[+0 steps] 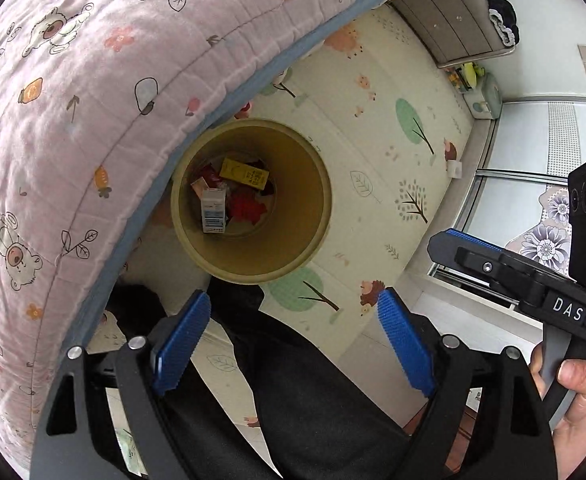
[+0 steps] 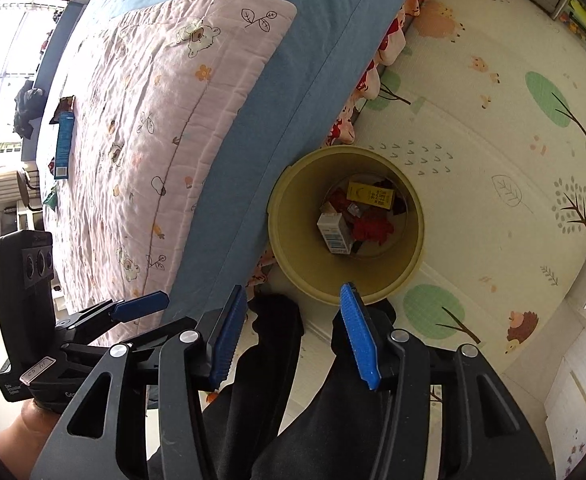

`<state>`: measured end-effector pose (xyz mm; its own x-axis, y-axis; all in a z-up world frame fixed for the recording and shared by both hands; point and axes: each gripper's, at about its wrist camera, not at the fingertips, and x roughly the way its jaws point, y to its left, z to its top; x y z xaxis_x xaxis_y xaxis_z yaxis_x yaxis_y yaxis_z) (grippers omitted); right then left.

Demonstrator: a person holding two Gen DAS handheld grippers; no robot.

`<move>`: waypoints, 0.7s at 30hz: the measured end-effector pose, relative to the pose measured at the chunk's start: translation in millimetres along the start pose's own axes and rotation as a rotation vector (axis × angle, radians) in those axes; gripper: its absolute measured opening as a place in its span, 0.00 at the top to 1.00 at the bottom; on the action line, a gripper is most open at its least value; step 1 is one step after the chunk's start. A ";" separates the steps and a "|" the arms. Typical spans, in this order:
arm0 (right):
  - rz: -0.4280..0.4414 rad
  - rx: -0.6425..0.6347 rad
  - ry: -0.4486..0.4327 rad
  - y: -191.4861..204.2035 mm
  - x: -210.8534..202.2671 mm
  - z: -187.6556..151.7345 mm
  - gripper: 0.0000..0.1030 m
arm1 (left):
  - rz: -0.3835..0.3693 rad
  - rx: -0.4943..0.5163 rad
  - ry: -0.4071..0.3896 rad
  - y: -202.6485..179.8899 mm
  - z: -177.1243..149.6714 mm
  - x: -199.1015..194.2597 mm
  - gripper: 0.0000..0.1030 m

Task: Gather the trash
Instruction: 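Move both tools back over the quilt toward the snack bags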

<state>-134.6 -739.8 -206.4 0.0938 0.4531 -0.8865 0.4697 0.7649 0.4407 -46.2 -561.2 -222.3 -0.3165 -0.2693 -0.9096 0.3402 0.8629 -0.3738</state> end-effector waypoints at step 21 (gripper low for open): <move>0.008 -0.029 -0.022 31.6 -8.7 -3.4 0.52 | -0.028 -0.004 -0.109 10.1 -12.3 -42.9 0.17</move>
<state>-123.5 -718.0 -184.3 0.1171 0.4489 -0.8859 0.4434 0.7745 0.4511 -40.1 -535.7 -184.9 -0.2281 -0.3383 -0.9130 0.3291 0.8557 -0.3993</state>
